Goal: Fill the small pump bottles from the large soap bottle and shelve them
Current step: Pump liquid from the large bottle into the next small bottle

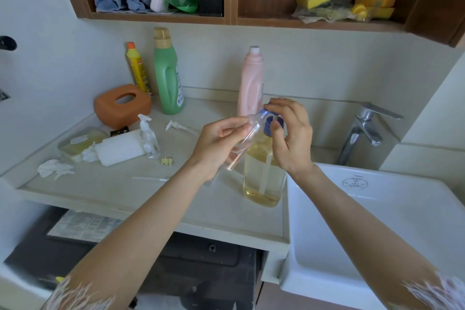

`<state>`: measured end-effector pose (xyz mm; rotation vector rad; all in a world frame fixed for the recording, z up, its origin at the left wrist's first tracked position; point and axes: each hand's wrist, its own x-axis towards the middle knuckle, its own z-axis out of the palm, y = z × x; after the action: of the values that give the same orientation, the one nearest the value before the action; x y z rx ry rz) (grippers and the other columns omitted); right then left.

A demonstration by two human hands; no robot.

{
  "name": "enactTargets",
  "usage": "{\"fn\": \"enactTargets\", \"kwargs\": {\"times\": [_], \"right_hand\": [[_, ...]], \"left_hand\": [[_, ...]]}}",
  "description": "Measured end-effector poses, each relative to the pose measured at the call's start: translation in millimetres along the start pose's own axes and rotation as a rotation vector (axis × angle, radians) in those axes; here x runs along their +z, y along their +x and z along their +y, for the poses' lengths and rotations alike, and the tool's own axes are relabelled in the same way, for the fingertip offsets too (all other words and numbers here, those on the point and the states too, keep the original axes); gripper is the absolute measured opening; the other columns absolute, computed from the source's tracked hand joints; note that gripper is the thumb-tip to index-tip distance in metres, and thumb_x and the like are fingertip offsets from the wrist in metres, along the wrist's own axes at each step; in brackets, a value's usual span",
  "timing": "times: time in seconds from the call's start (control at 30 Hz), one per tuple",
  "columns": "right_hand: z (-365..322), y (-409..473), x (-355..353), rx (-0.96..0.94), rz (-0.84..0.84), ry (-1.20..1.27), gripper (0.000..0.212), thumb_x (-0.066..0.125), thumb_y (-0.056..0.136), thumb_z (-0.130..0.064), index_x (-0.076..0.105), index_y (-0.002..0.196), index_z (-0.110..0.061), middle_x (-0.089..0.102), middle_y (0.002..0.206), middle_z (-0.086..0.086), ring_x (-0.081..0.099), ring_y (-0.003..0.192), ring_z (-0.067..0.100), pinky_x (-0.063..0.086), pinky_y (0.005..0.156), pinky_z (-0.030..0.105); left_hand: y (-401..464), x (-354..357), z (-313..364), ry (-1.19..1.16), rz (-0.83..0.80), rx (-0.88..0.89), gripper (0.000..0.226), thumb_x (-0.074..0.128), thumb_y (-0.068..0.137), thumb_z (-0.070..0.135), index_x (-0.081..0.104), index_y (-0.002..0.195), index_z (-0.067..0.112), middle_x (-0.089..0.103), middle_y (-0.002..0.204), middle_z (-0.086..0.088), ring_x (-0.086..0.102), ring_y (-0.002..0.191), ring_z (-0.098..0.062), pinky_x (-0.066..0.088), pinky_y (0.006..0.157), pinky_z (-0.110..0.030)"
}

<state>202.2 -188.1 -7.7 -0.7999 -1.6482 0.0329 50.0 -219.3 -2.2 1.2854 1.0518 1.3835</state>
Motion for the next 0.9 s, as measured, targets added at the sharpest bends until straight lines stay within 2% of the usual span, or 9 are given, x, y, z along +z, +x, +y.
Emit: {"fn": "enactTargets", "kwargs": {"times": [0.07,0.17,0.27,0.43,0.63,0.77,0.83,0.9], "right_hand": [[2,-2,5,-0.004,0.026,0.007,0.030,0.042,0.081,-0.009,0.068,0.093,0.002,0.065,0.102,0.014,0.057,0.100,0.030,0.038,0.088,0.012],[5,-4,11,0.004,0.042,-0.011,0.028,0.042,0.079,-0.011,0.068,0.083,-0.001,0.064,0.090,0.011,0.057,0.087,0.033,0.041,0.079,0.024],[7,-3,9,0.001,0.021,-0.031,0.029,0.041,0.077,-0.011,0.069,0.081,-0.003,0.064,0.086,0.009,0.056,0.081,0.033,0.038,0.076,0.021],[3,2,-5,-0.008,-0.076,-0.058,0.035,0.039,0.082,-0.015,0.070,0.094,-0.004,0.066,0.101,0.008,0.059,0.093,0.029,0.040,0.082,0.021],[5,7,-14,-0.041,-0.123,-0.003,0.038,0.036,0.091,-0.018,0.068,0.105,-0.001,0.064,0.113,0.011,0.058,0.110,0.027,0.045,0.095,0.034],[10,-4,-6,-0.086,-0.103,-0.005,0.039,0.038,0.089,-0.017,0.062,0.111,0.006,0.060,0.119,0.017,0.052,0.119,0.031,0.039,0.103,0.033],[13,-9,1,-0.090,-0.060,-0.002,0.038,0.039,0.087,-0.015,0.062,0.107,0.007,0.061,0.115,0.018,0.053,0.116,0.031,0.041,0.101,0.034],[16,-13,8,-0.073,-0.014,0.007,0.034,0.040,0.084,-0.012,0.063,0.102,0.006,0.063,0.109,0.017,0.054,0.112,0.029,0.046,0.095,0.041]], "left_hand": [[2,-1,-1,-0.043,-0.011,-0.082,0.025,0.071,0.077,0.026,0.072,0.100,0.017,0.073,0.085,-0.008,0.066,0.064,-0.017,0.051,0.054,-0.022],[4,-1,-6,-0.082,-0.007,-0.160,0.019,0.069,0.085,0.018,0.073,0.102,0.011,0.070,0.079,-0.011,0.063,0.057,-0.019,0.047,0.050,-0.022],[5,-1,-7,-0.084,0.003,-0.208,0.016,0.068,0.086,0.019,0.073,0.101,0.012,0.069,0.077,-0.011,0.062,0.058,-0.021,0.046,0.050,-0.023],[3,-1,1,-0.096,-0.013,-0.215,0.015,0.068,0.086,0.014,0.067,0.100,0.011,0.068,0.085,-0.011,0.063,0.061,-0.020,0.048,0.051,-0.024],[0,2,-1,-0.090,-0.028,-0.160,0.022,0.066,0.086,0.010,0.063,0.108,0.008,0.068,0.094,-0.010,0.061,0.067,-0.020,0.047,0.061,-0.029],[-1,2,-4,-0.233,-0.077,-0.186,0.017,0.073,0.077,0.020,0.073,0.093,0.016,0.069,0.084,-0.009,0.065,0.066,-0.020,0.050,0.054,-0.027],[-1,1,-7,-0.246,-0.083,-0.201,0.015,0.070,0.076,0.026,0.076,0.087,0.018,0.069,0.079,-0.008,0.065,0.064,-0.021,0.049,0.052,-0.026],[-1,1,-9,-0.235,-0.079,-0.218,0.015,0.074,0.074,0.027,0.077,0.086,0.019,0.069,0.078,-0.008,0.065,0.061,-0.020,0.048,0.050,-0.025]]}}
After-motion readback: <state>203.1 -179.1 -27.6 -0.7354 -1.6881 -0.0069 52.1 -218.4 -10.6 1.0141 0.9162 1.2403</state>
